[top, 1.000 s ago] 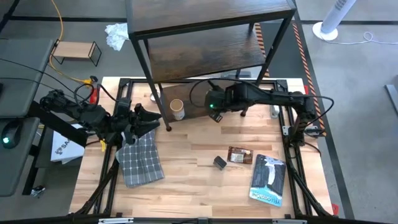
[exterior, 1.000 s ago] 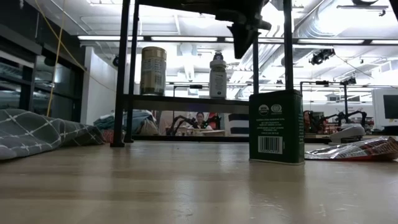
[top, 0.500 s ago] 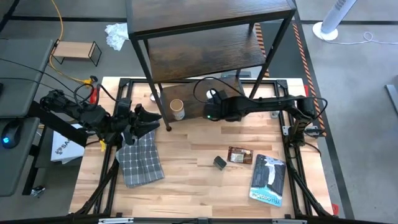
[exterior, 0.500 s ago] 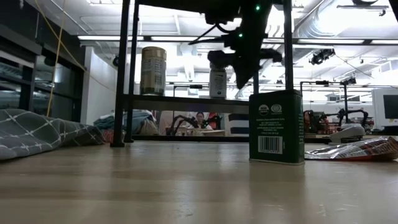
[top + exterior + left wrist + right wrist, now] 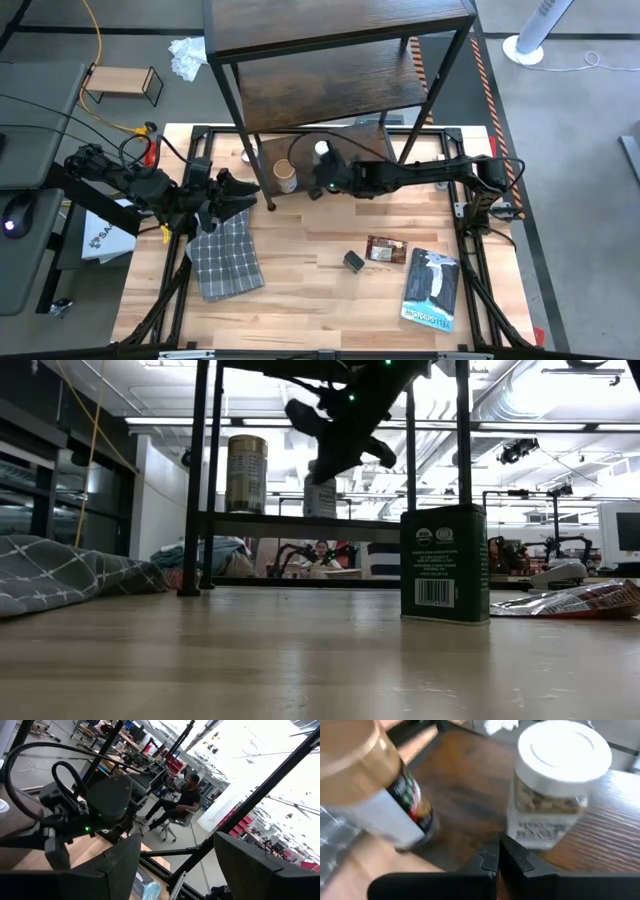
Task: Shelf spices
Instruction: Put the white seasoning bottle on the shelf
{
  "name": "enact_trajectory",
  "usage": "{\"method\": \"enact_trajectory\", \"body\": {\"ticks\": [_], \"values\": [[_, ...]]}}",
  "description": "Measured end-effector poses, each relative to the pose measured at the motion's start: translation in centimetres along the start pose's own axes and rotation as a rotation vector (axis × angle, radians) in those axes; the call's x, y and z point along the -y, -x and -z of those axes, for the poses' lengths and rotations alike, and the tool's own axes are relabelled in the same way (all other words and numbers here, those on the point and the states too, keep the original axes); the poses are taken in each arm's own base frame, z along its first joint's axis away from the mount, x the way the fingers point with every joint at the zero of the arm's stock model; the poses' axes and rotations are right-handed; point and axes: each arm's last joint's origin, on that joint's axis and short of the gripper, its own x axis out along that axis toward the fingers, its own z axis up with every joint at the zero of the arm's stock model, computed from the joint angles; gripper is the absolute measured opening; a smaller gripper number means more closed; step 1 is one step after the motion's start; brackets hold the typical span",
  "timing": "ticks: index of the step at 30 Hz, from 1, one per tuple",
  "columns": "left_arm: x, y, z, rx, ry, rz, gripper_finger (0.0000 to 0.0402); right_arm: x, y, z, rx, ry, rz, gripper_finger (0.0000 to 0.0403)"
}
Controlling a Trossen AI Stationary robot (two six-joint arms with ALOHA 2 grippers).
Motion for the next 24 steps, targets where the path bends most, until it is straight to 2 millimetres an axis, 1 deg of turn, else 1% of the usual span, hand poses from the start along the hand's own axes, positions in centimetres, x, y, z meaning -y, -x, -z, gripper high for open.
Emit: {"method": "enact_trajectory", "body": {"ticks": [6,9,13,16,19,22,24], "values": [[0.0,0.0,0.0,-0.004,0.018,0.006,0.0247,1.1,1.0,0.4,-0.100,0.079,0.165,0.0000],[0.0,0.0,0.0,-0.004,0.018,0.005,0.0247,1.8,1.1,0.7,-0.101,0.086,0.260,0.0000],[0.0,0.0,0.0,-0.004,0.037,0.005,0.0247,3.3,0.2,0.2,-0.016,-0.009,0.381,0.0000],[0.0,0.0,0.0,-0.003,0.038,0.005,0.0247,4.6,-0.7,-0.8,0.012,-0.091,0.414,0.0000],[0.0,0.0,0.0,0.000,0.037,0.000,0.0247,5.4,-1.9,-2.4,0.048,-0.121,0.365,0.0000],[0.0,0.0,0.0,0.004,0.038,-0.004,0.0247,5.8,-3.0,-4.3,0.061,-0.103,0.200,0.0000],[0.0,0.0,0.0,0.005,0.037,-0.006,0.0247,6.1,-3.4,-5.1,0.049,-0.092,0.093,0.0000]]}}
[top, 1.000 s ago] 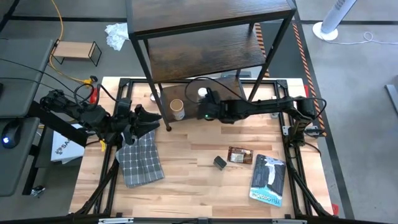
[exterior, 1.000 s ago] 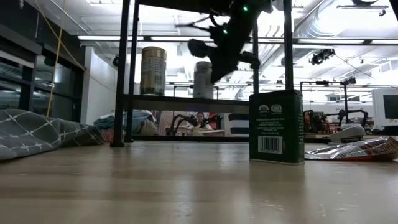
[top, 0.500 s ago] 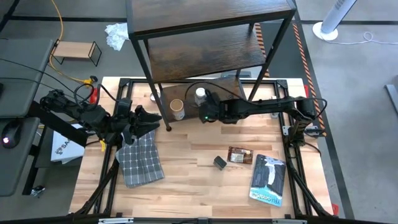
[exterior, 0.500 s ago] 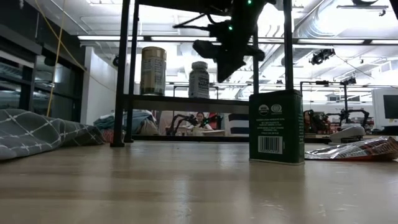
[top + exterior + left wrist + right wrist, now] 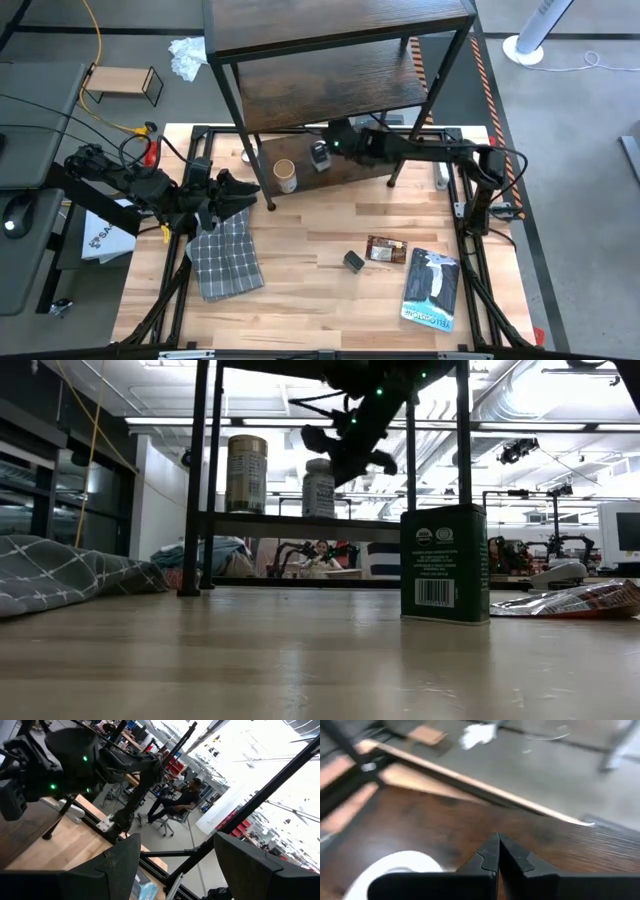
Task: Shelf spices
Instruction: Put the white seasoning bottle on the shelf
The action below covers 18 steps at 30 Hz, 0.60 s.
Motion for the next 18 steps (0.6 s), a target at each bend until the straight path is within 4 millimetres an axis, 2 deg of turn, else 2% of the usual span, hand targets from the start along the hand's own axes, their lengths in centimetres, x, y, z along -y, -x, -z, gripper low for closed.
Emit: {"method": "enact_trajectory", "body": {"ticks": [6,18], "values": [[0.0,0.0,0.0,-0.005,0.005,0.005,0.0247,0.1,0.0,0.6,-0.127,0.008,-0.102,0.0000],[-0.3,0.0,0.3,-0.021,-0.020,-0.035,0.0247,-3.8,2.0,1.7,-0.087,0.045,-0.320,0.0000]]}}
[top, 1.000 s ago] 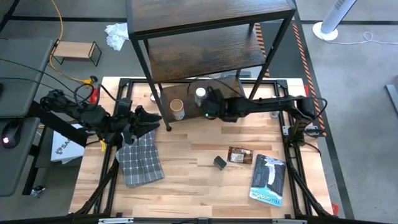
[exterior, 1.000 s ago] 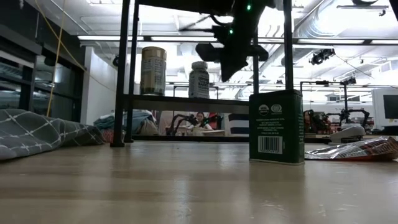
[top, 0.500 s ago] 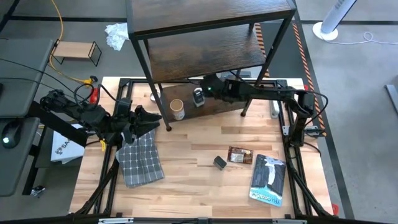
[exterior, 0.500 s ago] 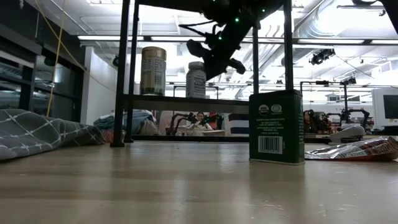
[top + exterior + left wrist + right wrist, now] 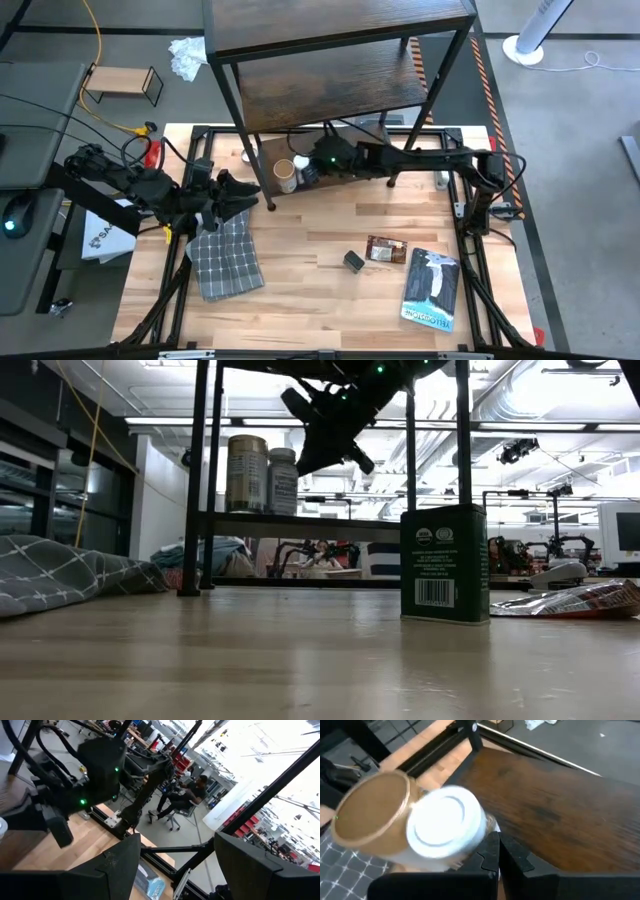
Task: Shelf spices
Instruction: Put the white seasoning bottle on the shelf, then put the green seasoning can on the shelf
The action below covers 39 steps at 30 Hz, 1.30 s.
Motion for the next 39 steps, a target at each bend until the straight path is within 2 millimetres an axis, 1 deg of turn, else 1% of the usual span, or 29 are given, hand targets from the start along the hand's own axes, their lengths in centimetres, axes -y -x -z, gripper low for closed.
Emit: {"method": "enact_trajectory", "body": {"ticks": [5,8,11,13,15,17,19,21,23,25,26,28,30,32,34,36,39], "values": [[0.0,0.0,0.0,0.000,0.000,0.000,0.0247,0.0,0.3,0.9,-0.019,0.051,0.108,0.0000],[0.0,0.0,0.0,0.001,0.000,-0.001,0.0247,0.5,0.9,0.6,-0.028,0.079,0.145,0.0000],[0.0,0.0,0.0,0.001,0.000,-0.001,0.0247,1.0,2.7,0.2,-0.070,0.105,0.156,0.0000],[0.0,0.0,0.0,0.001,0.000,-0.001,0.0247,1.1,4.6,0.6,-0.144,0.146,0.170,0.0000],[0.0,0.0,0.0,-0.002,0.003,0.004,0.0247,1.0,6.7,1.6,-0.250,0.211,0.200,0.0000],[0.0,0.0,0.0,-0.007,0.002,0.010,0.0247,0.8,8.5,3.3,-0.379,0.287,0.241,0.0000],[0.0,0.0,0.0,-0.010,0.001,0.011,0.0247,0.4,10.0,5.2,-0.493,0.324,0.294,0.0000],[0.0,0.0,0.0,-0.011,-0.009,0.012,0.0247,-0.1,11.2,7.5,-0.586,0.348,0.322,0.0000],[0.0,0.0,0.0,-0.010,-0.028,0.013,0.0247,-0.7,12.1,9.9,-0.648,0.321,0.280,0.0000],[0.0,0.0,0.0,-0.010,-0.040,0.013,0.0247,-1.3,13.0,12.4,-0.697,0.259,0.183,0.0000],[0.0,0.0,0.0,-0.010,-0.042,0.013,0.0247,-1.7,13.5,13.3,-0.717,0.215,0.128,0.0000],[0.0,0.0,0.0,-0.011,-0.043,0.013,0.0247,-2.4,14.4,14.5,-0.713,0.124,0.026,0.0000],[0.0,0.0,0.0,-0.011,-0.042,0.014,0.0247,-3.1,15.2,14.9,-0.673,0.019,-0.036,0.0001],[0.0,0.0,0.0,-0.011,-0.043,0.013,0.0247,-4.0,15.7,14.7,-0.624,-0.042,-0.102,0.0007],[0.0,0.0,0.0,-0.010,-0.042,0.013,0.0247,-4.6,15.9,14.3,-0.594,-0.056,-0.155,0.0021],[0.0,0.0,0.0,-0.014,-0.032,0.017,0.0247,-5.1,15.9,14.2,-0.587,-0.054,-0.185,0.0044],[0.1,0.0,0.1,-0.039,0.008,0.049,0.0247,-5.6,15.7,15.2,-0.623,0.011,-0.202,0.0092]]}}
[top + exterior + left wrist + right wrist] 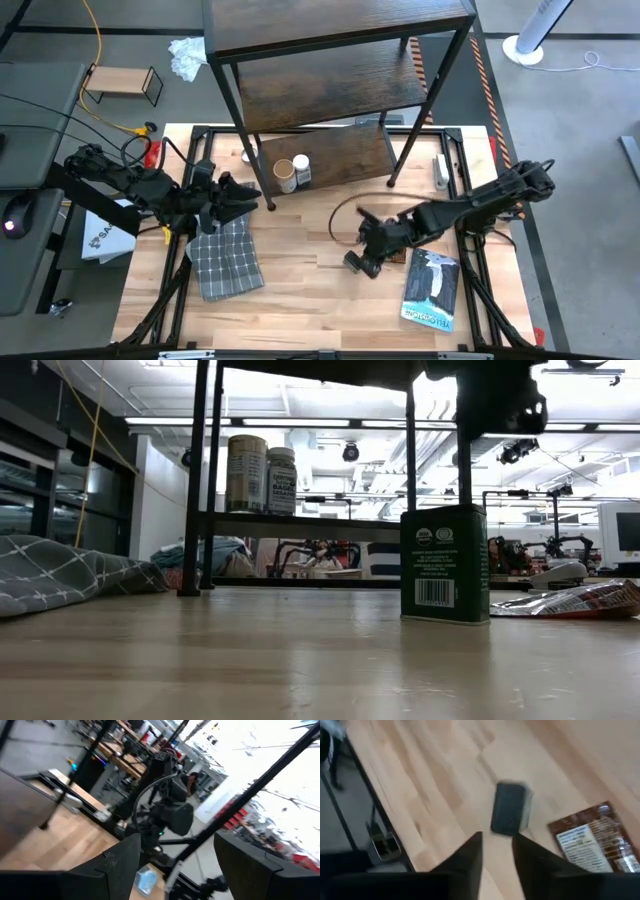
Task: Shelf spices
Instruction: Put the green seasoning can on the shelf
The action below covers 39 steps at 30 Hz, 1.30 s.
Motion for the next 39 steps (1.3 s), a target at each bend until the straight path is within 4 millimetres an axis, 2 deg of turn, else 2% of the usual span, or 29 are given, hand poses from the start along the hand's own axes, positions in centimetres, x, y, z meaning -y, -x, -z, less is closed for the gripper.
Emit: {"method": "enact_trajectory", "body": {"ticks": [6,10,14,18,28,31,34,37,38,39], "values": [[0.1,0.0,0.1,-0.027,0.070,0.029,0.0247,-1.6,-2.0,1.0,0.001,0.171,-0.051,0.0200],[0.1,0.0,0.1,-0.026,0.099,0.027,0.0247,-2.1,-3.0,0.7,0.022,0.242,-0.077,0.0256],[0.1,0.0,0.1,-0.027,0.121,0.027,0.0247,-1.7,-3.8,0.6,0.031,0.274,-0.024,0.0289],[0.0,0.0,0.0,-0.010,0.124,0.008,0.0247,-1.2,-4.7,0.6,0.073,0.268,0.088,0.0296],[0.0,0.0,0.1,-0.007,0.122,-0.002,0.0247,-1.0,-7.6,1.6,-0.007,0.256,0.152,0.0296],[-0.2,0.0,0.2,-0.008,0.113,-0.023,0.0247,-0.4,-8.6,1.7,-0.034,0.180,0.200,0.0284],[-0.2,0.0,0.2,-0.012,0.107,-0.032,0.0247,0.0,-8.7,0.9,0.021,0.116,0.229,0.0226],[-0.2,0.0,0.3,-0.012,0.104,-0.035,0.0247,0.1,-8.1,-0.2,0.076,0.095,0.204,0.0130],[-0.3,0.0,0.3,-0.010,0.099,-0.038,0.0247,0.1,-7.8,-0.7,0.092,0.106,0.184,0.0109],[-0.3,0.0,0.3,-0.008,0.096,-0.041,0.0247,0.1,-7.3,-1.2,0.109,0.115,0.164,0.0107]]}}
